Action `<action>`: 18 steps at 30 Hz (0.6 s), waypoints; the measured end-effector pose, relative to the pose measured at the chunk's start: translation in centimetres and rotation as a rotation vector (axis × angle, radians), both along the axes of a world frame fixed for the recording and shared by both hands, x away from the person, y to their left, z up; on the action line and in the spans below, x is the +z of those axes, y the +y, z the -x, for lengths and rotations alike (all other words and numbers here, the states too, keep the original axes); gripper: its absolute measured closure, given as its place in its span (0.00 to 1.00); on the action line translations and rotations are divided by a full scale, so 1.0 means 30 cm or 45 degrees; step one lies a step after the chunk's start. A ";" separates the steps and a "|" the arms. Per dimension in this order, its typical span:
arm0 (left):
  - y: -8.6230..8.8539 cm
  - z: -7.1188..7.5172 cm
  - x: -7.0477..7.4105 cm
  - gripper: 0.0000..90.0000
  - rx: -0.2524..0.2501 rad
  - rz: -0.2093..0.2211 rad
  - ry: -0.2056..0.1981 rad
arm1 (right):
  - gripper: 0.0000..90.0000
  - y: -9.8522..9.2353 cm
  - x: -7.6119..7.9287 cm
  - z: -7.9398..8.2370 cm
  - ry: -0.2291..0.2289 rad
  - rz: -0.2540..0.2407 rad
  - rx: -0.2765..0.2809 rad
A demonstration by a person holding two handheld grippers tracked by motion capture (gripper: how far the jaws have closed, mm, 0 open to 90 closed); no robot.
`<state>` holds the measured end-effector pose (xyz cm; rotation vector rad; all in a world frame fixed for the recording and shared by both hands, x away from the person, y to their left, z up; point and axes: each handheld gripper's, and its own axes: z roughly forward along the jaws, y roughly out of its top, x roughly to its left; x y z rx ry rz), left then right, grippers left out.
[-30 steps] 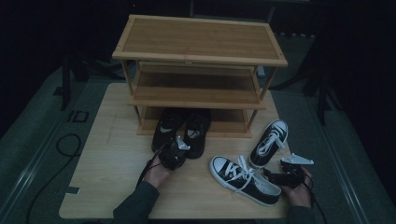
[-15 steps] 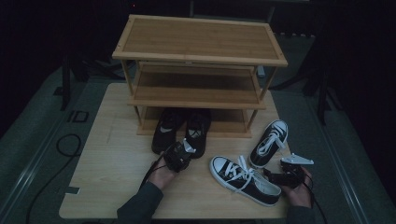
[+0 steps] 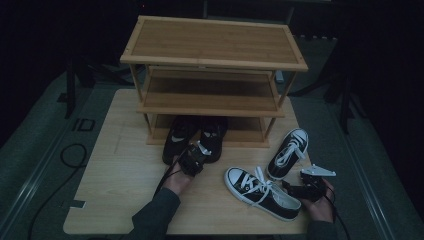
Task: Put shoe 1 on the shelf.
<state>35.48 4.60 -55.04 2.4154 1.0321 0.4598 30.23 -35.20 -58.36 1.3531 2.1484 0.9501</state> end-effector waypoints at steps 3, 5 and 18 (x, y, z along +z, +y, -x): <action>-0.013 -0.010 0.001 0.99 0.001 0.005 0.000 | 0.13 0.000 0.000 0.000 0.000 0.000 0.000; -0.036 -0.023 0.000 0.99 -0.007 0.005 -0.006 | 0.13 0.000 0.000 0.000 0.000 0.000 0.001; -0.074 -0.090 0.017 0.99 0.017 0.017 -0.026 | 0.13 0.000 0.000 0.000 0.000 -0.001 0.000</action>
